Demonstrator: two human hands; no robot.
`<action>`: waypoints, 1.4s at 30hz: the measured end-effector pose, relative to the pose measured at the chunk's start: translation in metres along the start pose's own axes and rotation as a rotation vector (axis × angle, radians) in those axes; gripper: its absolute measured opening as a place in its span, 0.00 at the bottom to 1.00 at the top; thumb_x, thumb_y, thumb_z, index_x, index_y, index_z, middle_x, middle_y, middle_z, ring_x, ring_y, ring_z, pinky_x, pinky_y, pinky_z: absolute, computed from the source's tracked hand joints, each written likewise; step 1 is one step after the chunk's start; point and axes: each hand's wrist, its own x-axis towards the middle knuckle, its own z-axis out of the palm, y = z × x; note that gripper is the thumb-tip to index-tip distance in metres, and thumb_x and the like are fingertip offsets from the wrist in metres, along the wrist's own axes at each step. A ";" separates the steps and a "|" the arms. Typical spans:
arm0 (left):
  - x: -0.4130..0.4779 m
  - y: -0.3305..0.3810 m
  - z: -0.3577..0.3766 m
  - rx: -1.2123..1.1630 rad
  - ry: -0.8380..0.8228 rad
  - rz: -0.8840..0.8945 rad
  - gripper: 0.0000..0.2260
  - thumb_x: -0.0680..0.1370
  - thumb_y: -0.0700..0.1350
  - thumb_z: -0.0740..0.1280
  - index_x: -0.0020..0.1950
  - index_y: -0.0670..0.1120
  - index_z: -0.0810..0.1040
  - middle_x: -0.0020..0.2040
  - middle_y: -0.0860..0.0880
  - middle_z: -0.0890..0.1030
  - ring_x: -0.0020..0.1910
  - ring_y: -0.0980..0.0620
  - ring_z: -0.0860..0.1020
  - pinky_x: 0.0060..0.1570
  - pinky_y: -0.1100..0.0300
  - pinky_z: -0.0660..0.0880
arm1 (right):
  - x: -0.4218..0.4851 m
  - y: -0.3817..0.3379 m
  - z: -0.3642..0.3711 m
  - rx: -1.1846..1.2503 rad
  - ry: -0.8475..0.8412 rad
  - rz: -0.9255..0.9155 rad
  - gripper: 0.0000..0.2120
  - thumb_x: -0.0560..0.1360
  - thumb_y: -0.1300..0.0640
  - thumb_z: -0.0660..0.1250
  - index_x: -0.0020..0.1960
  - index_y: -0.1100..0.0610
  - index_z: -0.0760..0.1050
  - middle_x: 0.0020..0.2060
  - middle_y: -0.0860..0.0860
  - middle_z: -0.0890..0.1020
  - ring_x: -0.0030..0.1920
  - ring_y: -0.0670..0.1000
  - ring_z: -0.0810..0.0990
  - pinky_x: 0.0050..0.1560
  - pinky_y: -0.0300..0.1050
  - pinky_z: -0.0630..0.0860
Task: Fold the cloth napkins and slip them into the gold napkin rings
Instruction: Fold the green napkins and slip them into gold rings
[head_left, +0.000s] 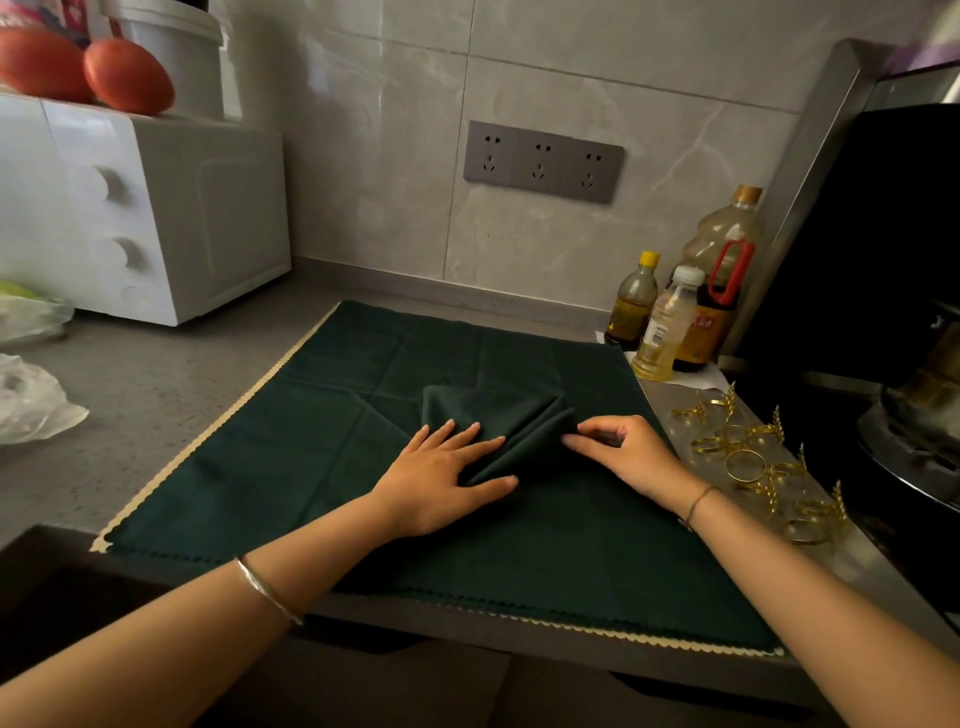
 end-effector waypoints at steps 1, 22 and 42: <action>0.001 0.000 0.000 -0.011 0.005 0.000 0.27 0.77 0.67 0.51 0.75 0.63 0.55 0.78 0.56 0.51 0.77 0.54 0.44 0.74 0.56 0.38 | 0.002 0.002 0.002 -0.011 0.026 0.008 0.03 0.73 0.55 0.71 0.46 0.50 0.81 0.45 0.46 0.83 0.46 0.40 0.81 0.47 0.30 0.75; 0.059 -0.024 -0.035 0.035 0.066 -0.069 0.21 0.83 0.55 0.51 0.76 0.55 0.60 0.77 0.49 0.60 0.76 0.47 0.56 0.75 0.48 0.52 | 0.026 -0.008 0.013 -0.231 0.041 0.177 0.06 0.69 0.56 0.75 0.40 0.58 0.81 0.35 0.48 0.80 0.38 0.45 0.77 0.37 0.35 0.71; 0.028 0.036 -0.038 -0.209 -0.269 -0.264 0.13 0.81 0.48 0.63 0.50 0.38 0.70 0.35 0.45 0.80 0.32 0.50 0.81 0.27 0.65 0.74 | 0.039 0.001 0.019 -0.384 0.219 0.277 0.12 0.70 0.47 0.72 0.41 0.48 0.70 0.49 0.51 0.77 0.51 0.52 0.76 0.58 0.54 0.74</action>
